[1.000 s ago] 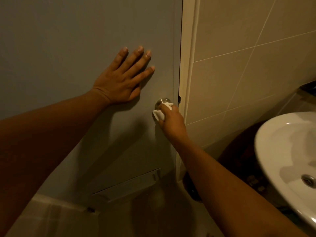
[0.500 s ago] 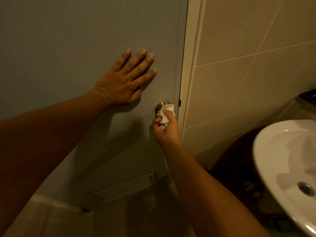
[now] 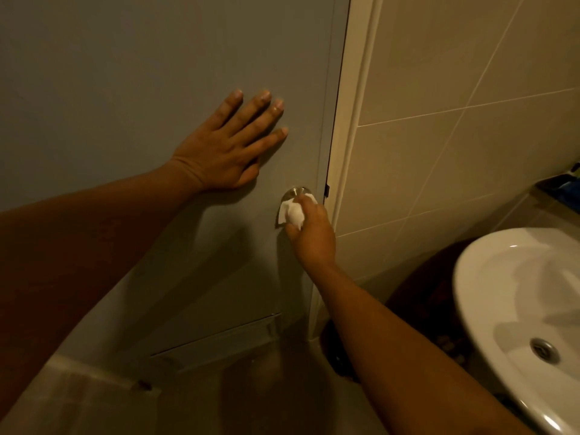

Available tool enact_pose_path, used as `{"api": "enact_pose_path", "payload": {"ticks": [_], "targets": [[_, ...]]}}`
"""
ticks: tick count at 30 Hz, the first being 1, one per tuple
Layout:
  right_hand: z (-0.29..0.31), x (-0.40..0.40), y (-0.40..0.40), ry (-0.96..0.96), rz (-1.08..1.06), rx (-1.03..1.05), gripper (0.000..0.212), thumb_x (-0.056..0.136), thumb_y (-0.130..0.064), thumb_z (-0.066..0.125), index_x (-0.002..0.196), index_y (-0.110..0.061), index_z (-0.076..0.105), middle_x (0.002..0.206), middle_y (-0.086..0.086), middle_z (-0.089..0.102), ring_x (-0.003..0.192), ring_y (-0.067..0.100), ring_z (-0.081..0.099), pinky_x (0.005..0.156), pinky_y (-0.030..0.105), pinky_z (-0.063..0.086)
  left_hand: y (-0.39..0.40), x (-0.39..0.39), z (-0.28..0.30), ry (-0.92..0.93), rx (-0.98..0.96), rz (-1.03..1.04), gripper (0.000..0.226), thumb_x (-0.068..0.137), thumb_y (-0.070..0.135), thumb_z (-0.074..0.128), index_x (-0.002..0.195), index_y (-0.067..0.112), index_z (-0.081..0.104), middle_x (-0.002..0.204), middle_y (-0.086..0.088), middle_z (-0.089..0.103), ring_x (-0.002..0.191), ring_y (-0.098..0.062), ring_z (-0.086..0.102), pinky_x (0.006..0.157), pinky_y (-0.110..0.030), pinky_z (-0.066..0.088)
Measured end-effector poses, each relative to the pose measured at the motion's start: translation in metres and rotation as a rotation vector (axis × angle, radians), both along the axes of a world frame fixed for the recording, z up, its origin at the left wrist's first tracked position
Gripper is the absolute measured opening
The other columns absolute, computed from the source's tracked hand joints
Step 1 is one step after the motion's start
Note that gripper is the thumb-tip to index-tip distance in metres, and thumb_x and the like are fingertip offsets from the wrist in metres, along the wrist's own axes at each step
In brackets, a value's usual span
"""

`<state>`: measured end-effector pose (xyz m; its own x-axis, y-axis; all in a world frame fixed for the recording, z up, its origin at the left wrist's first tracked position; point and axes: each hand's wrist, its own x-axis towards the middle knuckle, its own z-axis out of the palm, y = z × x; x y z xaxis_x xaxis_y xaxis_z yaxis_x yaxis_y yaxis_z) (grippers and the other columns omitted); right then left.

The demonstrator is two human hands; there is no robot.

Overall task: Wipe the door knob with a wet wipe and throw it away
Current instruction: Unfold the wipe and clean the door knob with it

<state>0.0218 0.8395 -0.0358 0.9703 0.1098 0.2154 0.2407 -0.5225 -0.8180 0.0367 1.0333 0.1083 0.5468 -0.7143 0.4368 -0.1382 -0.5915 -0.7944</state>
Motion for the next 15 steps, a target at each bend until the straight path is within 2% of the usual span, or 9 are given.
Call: {"api": "enact_pose_path", "payload": {"ticks": [3, 5, 6, 8, 11, 13, 15], "targets": [[-0.003, 0.012, -0.014, -0.245, 0.167, -0.365, 0.041, 0.092, -0.028, 0.059, 0.131, -0.030, 0.044, 0.142, 0.008, 0.041, 0.115, 0.026, 0.056, 0.090, 0.036, 0.050, 0.001, -0.001, 0.000, 0.008, -0.001, 0.007, 0.066, 0.094, 0.040, 0.034, 0.154, 0.016, 0.022, 0.159, -0.019, 0.024, 0.147, -0.038, 0.020, 0.120, -0.049, -0.002], [-0.001, 0.019, -0.018, -0.297, 0.212, -0.466, 0.043, 0.090, -0.026, 0.061, 0.129, -0.030, 0.044, 0.139, 0.010, 0.043, 0.111, 0.029, 0.059, 0.087, 0.037, 0.053, 0.001, -0.002, 0.000, 0.008, -0.003, 0.011, 0.066, 0.094, 0.040, 0.034, 0.154, 0.016, 0.021, 0.159, -0.019, 0.024, 0.147, -0.038, 0.017, 0.120, -0.048, -0.004], [-0.002, 0.021, -0.018, -0.274, 0.213, -0.453, 0.043, 0.089, -0.026, 0.063, 0.128, -0.030, 0.045, 0.138, 0.010, 0.044, 0.111, 0.029, 0.058, 0.087, 0.036, 0.052, 0.002, -0.002, 0.001, 0.010, -0.005, 0.011, 0.066, 0.094, 0.040, 0.034, 0.154, 0.015, 0.021, 0.159, -0.019, 0.024, 0.147, -0.038, 0.015, 0.120, -0.048, -0.005], [-0.002, 0.019, -0.013, -0.158, 0.175, -0.270, 0.042, 0.086, -0.025, 0.067, 0.125, -0.030, 0.050, 0.134, 0.006, 0.049, 0.110, 0.026, 0.057, 0.088, 0.034, 0.051, 0.002, -0.002, 0.001, 0.016, -0.006, 0.015, 0.066, 0.094, 0.039, 0.034, 0.154, 0.015, 0.022, 0.159, -0.019, 0.024, 0.146, -0.037, 0.015, 0.120, -0.048, -0.005], [0.002, 0.010, 0.002, 0.091, 0.035, 0.245, 0.042, 0.082, -0.020, 0.074, 0.118, -0.028, 0.055, 0.115, -0.005, 0.055, 0.103, 0.017, 0.056, 0.082, 0.032, 0.055, 0.002, -0.002, 0.001, 0.026, 0.001, 0.020, 0.065, 0.094, 0.040, 0.034, 0.154, 0.015, 0.023, 0.159, -0.019, 0.024, 0.147, -0.037, 0.014, 0.119, -0.049, -0.002], [0.006, 0.005, 0.012, 0.264, -0.071, 0.528, 0.042, 0.080, -0.016, 0.076, 0.114, -0.030, 0.055, 0.105, -0.007, 0.056, 0.098, 0.017, 0.057, 0.079, 0.037, 0.059, 0.001, -0.001, 0.000, 0.041, 0.003, 0.024, 0.066, 0.095, 0.041, 0.031, 0.154, 0.015, 0.021, 0.159, -0.019, 0.022, 0.147, -0.037, 0.015, 0.119, -0.049, -0.003], [0.011, 0.001, 0.023, 0.483, -0.176, 0.841, 0.045, 0.078, -0.012, 0.075, 0.114, -0.030, 0.055, 0.104, -0.003, 0.060, 0.095, 0.019, 0.060, 0.081, 0.042, 0.060, 0.001, -0.001, 0.001, 0.040, -0.001, 0.021, 0.065, 0.095, 0.041, 0.030, 0.154, 0.015, 0.021, 0.160, -0.019, 0.022, 0.147, -0.037, 0.018, 0.119, -0.049, -0.003]]}}
